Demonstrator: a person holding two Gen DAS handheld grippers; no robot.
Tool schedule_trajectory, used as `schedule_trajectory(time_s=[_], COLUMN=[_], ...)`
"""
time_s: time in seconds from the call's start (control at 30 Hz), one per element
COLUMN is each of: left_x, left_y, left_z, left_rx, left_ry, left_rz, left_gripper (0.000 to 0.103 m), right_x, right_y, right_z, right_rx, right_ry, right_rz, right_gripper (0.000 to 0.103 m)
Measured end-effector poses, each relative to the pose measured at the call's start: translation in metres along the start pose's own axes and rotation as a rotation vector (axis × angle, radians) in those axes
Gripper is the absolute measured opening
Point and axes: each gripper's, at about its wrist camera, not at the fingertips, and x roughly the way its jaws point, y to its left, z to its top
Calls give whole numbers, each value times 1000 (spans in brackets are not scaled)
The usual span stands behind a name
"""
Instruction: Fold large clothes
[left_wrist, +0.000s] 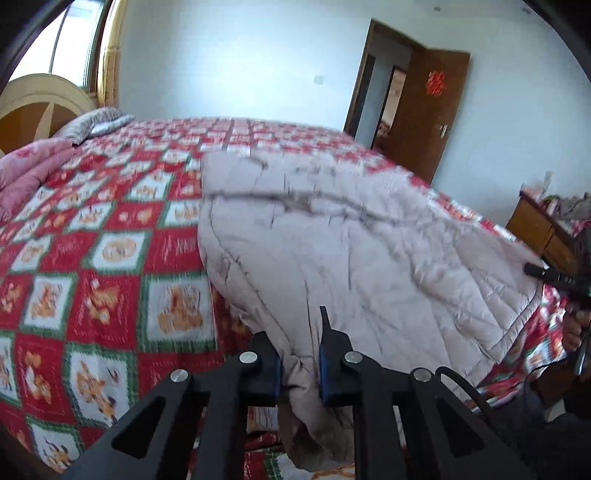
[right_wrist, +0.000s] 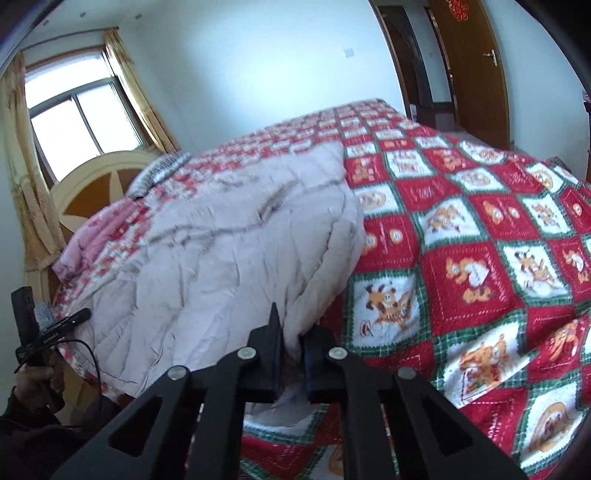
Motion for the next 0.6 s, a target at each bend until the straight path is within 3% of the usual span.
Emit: schedule_trajectory(time_s=[0.17, 0.4, 0.6], left_x=[-23, 8, 47], left_y=[1, 32, 34], left_z=[32, 98, 143], left_rx=[-11, -59, 7], left_ry=[-72, -139, -199], left_rz=[-60, -85, -17], left_gripper=[13, 13, 14], right_x=[-25, 0, 34], right_y=[18, 18, 20], right_z=[25, 87, 133], right_rx=[-23, -8, -4], right_ry=[-99, -168, -204], right_rz=[49, 52, 15], right_gripper=[11, 10, 10])
